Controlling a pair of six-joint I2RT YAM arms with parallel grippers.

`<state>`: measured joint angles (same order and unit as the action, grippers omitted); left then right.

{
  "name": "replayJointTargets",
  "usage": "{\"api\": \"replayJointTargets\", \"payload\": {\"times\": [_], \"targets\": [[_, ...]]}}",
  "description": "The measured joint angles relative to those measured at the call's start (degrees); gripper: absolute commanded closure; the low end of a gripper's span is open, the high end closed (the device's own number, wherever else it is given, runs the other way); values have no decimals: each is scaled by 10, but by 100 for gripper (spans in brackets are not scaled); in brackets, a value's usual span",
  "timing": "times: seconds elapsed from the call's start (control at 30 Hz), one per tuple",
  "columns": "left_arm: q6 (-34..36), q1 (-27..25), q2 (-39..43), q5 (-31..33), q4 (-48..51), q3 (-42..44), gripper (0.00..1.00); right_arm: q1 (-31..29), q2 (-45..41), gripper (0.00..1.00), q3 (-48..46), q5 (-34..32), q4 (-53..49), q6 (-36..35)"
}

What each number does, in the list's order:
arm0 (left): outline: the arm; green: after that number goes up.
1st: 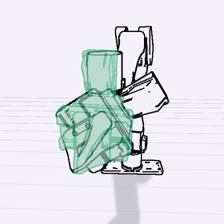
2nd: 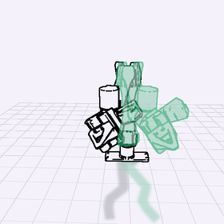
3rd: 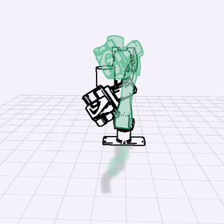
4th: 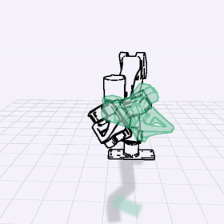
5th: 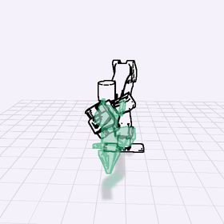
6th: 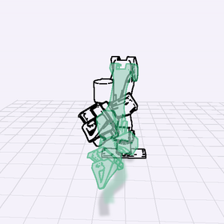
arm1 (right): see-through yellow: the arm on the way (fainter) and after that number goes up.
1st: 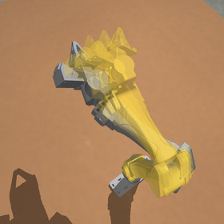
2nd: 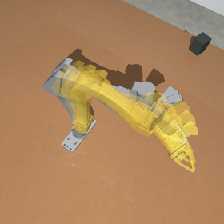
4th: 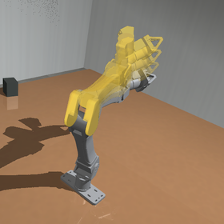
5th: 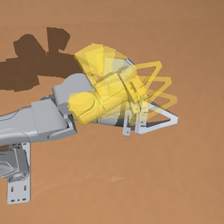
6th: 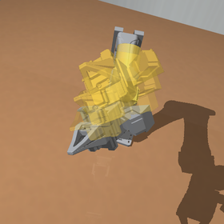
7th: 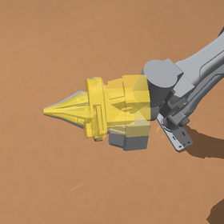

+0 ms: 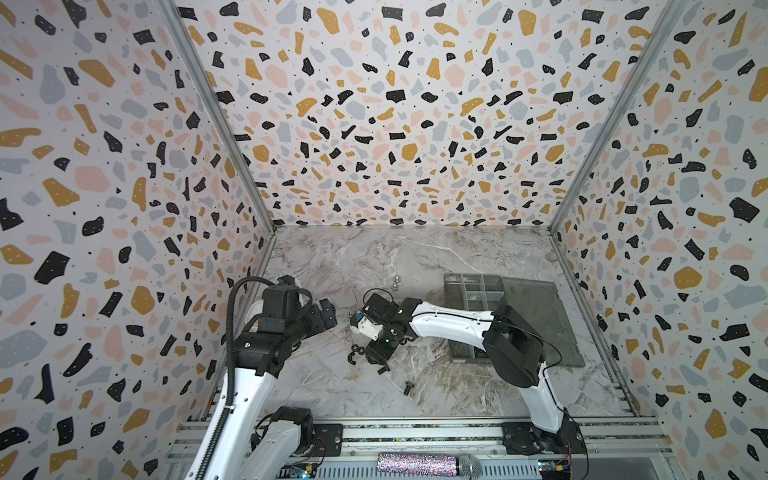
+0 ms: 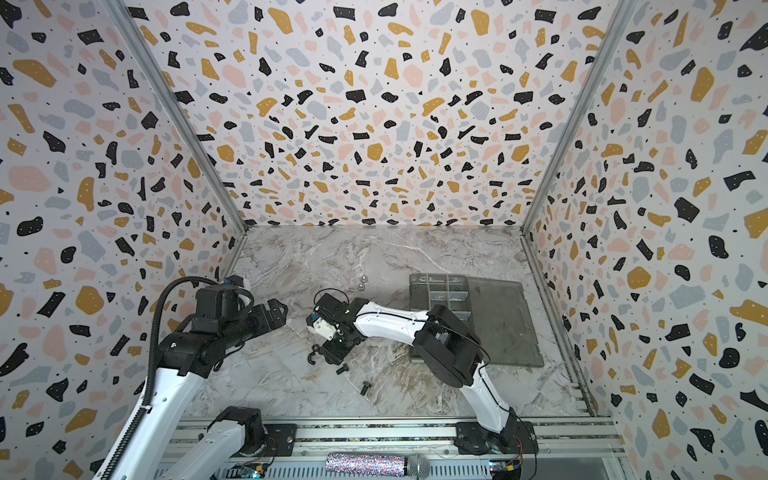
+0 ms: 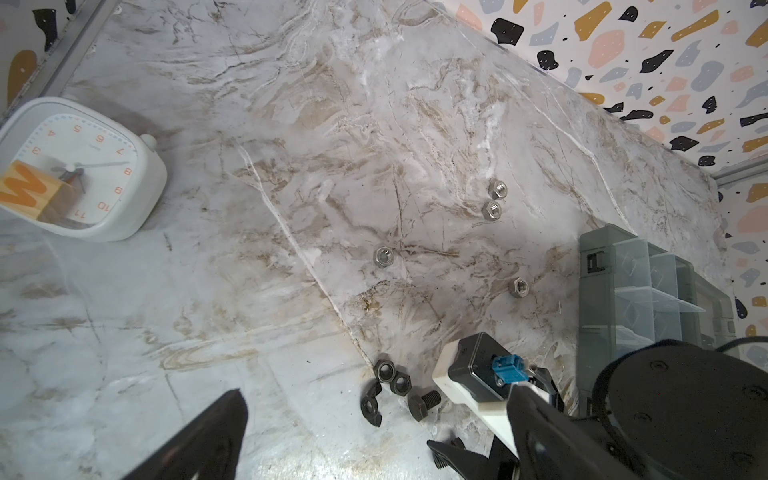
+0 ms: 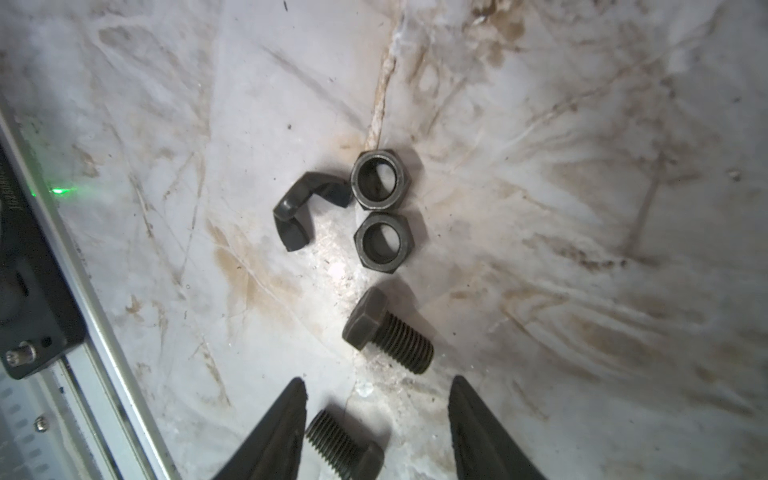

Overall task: Sort the screws and nuts into containers
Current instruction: 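Lower the right gripper onto another black hex bolt and close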

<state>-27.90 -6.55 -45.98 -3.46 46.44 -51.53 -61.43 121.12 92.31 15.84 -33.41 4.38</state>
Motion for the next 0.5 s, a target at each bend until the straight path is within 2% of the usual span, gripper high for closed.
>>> {"api": "replayJointTargets", "payload": {"times": [0.4, 0.5], "targets": [[0, -5, 0, 6, 2, -20, 1, -1, 22, 46, 0, 4, 22, -9], [0, -8, -1, 8, 3, -20, 1, -2, 24, 50, 0, 5, 28, -9]]}}
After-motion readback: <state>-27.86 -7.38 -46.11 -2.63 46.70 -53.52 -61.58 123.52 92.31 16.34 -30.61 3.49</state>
